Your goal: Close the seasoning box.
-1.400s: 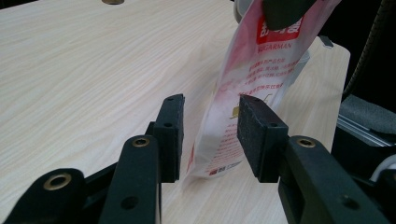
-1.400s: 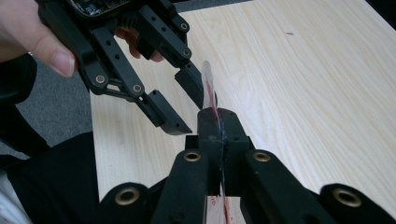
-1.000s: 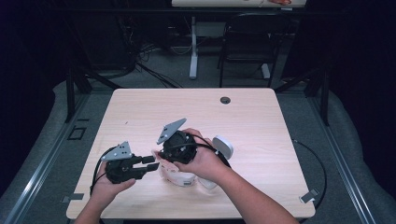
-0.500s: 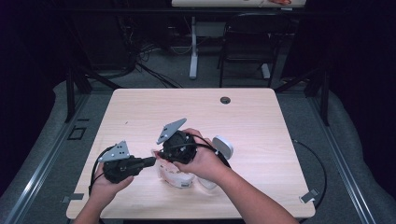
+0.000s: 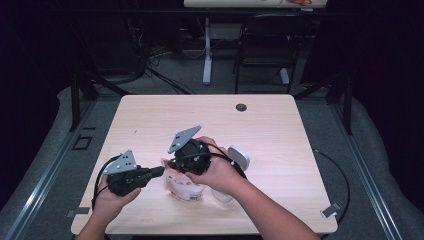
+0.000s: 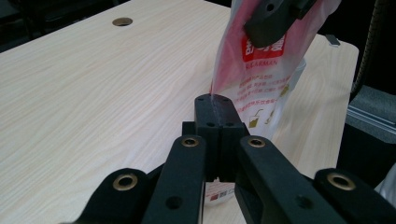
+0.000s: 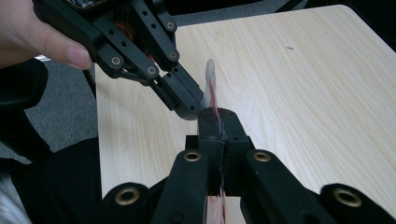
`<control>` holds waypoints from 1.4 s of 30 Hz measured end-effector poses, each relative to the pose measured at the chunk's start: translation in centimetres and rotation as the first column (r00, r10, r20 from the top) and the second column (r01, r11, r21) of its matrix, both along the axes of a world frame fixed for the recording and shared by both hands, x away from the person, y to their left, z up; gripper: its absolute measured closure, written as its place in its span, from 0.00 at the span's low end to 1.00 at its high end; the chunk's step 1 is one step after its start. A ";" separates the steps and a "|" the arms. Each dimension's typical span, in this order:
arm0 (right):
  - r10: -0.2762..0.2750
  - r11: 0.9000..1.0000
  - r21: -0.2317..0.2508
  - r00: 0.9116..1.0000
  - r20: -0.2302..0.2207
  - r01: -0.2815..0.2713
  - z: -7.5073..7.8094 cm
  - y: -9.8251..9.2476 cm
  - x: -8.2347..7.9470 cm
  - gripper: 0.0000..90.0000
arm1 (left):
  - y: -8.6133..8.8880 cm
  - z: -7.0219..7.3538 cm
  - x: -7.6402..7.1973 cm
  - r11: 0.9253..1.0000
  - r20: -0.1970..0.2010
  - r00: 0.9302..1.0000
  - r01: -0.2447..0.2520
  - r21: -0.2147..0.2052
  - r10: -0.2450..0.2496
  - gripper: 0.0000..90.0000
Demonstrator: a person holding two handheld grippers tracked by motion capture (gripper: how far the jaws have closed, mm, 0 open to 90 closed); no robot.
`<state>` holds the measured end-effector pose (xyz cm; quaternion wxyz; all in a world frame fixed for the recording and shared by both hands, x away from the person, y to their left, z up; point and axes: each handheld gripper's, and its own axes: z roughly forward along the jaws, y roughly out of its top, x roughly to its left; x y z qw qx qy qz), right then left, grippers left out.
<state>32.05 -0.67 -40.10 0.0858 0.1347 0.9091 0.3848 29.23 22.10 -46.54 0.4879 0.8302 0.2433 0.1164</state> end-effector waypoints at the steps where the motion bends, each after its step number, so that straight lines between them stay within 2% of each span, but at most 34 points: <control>1: 0.002 1.000 -0.003 1.000 0.001 -0.002 0.0 0.0 0.0 1.00 | 0.0 0.0 0.0 1.000 0.001 1.000 0.000 0.001 0.000 1.00; 8: 0.003 1.000 -0.005 1.000 -0.002 -0.003 0.0 -0.2 0.0 0.99 | -0.4 0.3 -0.2 1.000 0.006 1.000 -0.001 0.015 0.001 1.00; 16: 0.010 0.998 -0.063 1.000 0.015 -0.009 0.6 -0.1 -0.3 0.98 | -0.8 0.6 -0.4 1.000 0.016 1.000 -0.001 0.014 0.001 1.00; 21: 0.015 0.998 -0.065 1.000 0.004 -0.014 0.7 -0.2 -0.2 0.99 | -0.8 0.6 -0.5 1.000 0.018 1.000 0.005 0.007 -0.005 1.00; 24: 0.020 0.999 -0.050 1.000 -0.002 -0.020 0.7 -0.4 -0.2 1.00 | -0.7 0.6 -0.5 1.000 0.018 1.000 0.011 -0.001 -0.011 1.00; 30: 0.036 0.998 -0.048 0.999 0.012 -0.035 0.7 -0.6 -0.4 1.00 | -0.5 0.5 -0.4 0.999 0.013 0.999 0.036 -0.023 -0.035 1.00; 32: 0.038 0.998 -0.044 0.999 0.010 -0.037 0.7 -0.8 -0.5 1.00 | -0.4 0.4 -0.3 0.998 0.004 0.999 0.043 -0.041 -0.043 0.93; 36: 0.050 0.998 -0.038 0.999 0.015 -0.049 0.7 -1.1 -0.8 1.00 | -0.1 0.1 0.0 0.995 -0.011 0.998 0.057 -0.078 -0.058 0.74; 38: 0.050 0.998 -0.027 0.999 0.014 -0.050 0.8 -1.4 -0.8 1.00 | 0.0 -0.1 0.1 0.995 -0.011 0.998 0.063 -0.072 -0.064 0.68; 42: 0.057 0.998 -0.002 0.998 0.007 -0.057 1.1 -2.0 -0.9 1.00 | -0.1 -0.8 0.5 0.995 -0.049 0.995 0.079 -0.063 -0.083 0.61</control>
